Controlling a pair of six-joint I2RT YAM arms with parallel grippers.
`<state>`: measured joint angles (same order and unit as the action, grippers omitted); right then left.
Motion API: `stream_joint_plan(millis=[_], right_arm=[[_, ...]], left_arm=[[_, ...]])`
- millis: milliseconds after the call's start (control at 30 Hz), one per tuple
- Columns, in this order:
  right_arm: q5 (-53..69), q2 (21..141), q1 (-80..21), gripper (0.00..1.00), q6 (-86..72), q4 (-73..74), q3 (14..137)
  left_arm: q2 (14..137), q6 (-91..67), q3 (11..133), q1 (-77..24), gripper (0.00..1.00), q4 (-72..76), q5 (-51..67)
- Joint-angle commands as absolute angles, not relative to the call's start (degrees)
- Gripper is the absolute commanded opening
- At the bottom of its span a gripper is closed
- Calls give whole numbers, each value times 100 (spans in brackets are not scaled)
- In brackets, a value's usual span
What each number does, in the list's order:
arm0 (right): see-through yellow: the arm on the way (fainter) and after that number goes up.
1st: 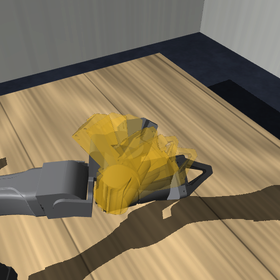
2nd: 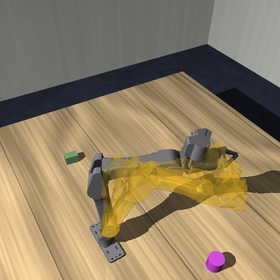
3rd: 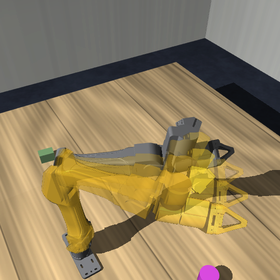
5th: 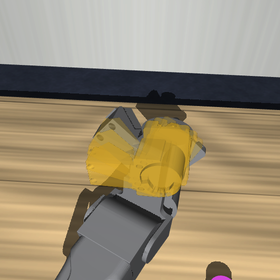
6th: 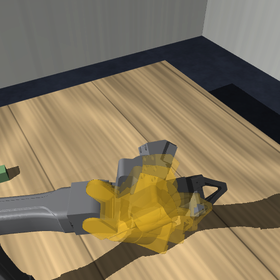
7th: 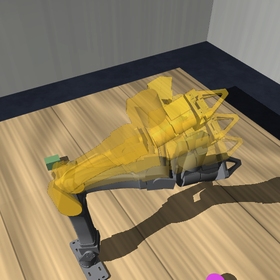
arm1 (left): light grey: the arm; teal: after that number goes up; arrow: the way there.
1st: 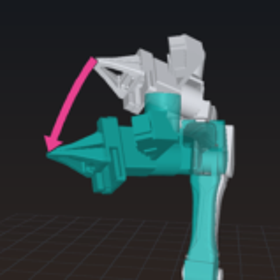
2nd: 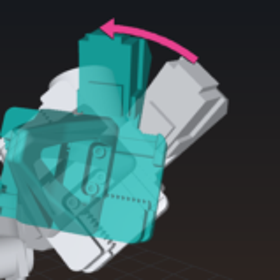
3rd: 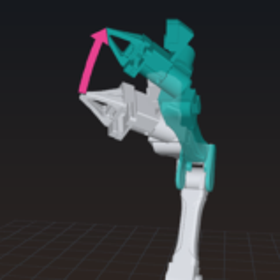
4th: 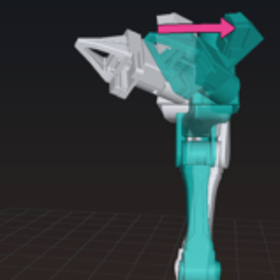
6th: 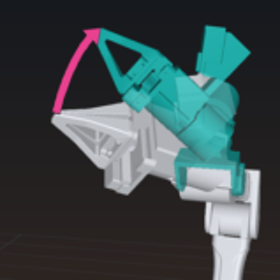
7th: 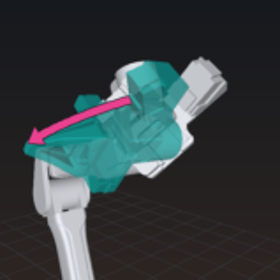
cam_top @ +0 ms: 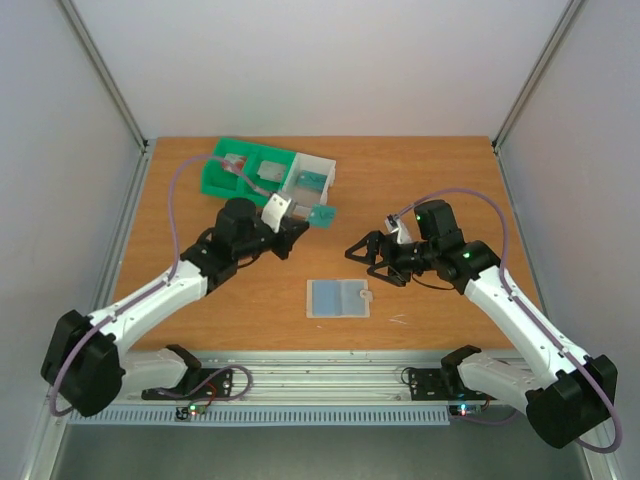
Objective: Take the credit cards out of the card holder
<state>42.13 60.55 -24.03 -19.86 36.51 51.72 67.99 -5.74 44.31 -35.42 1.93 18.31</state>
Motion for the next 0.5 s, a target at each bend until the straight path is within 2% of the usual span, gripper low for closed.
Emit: stream_joint_plan(millis=[0,233,467], right_arm=[[4145,5993,-2382,98,-1510,3746,5205],[3925,6042,-2382,99,-1243,4130,5391],[3850,6055,-2382,98,-1055,4352,5469]], left_arm=[[7264,-1694,5082,-3069,0,-148,2236],[8334,-2553,6491,-2485,0,-1292,2136],[9419,-3076,7436,-2050,0,-1545,2012]])
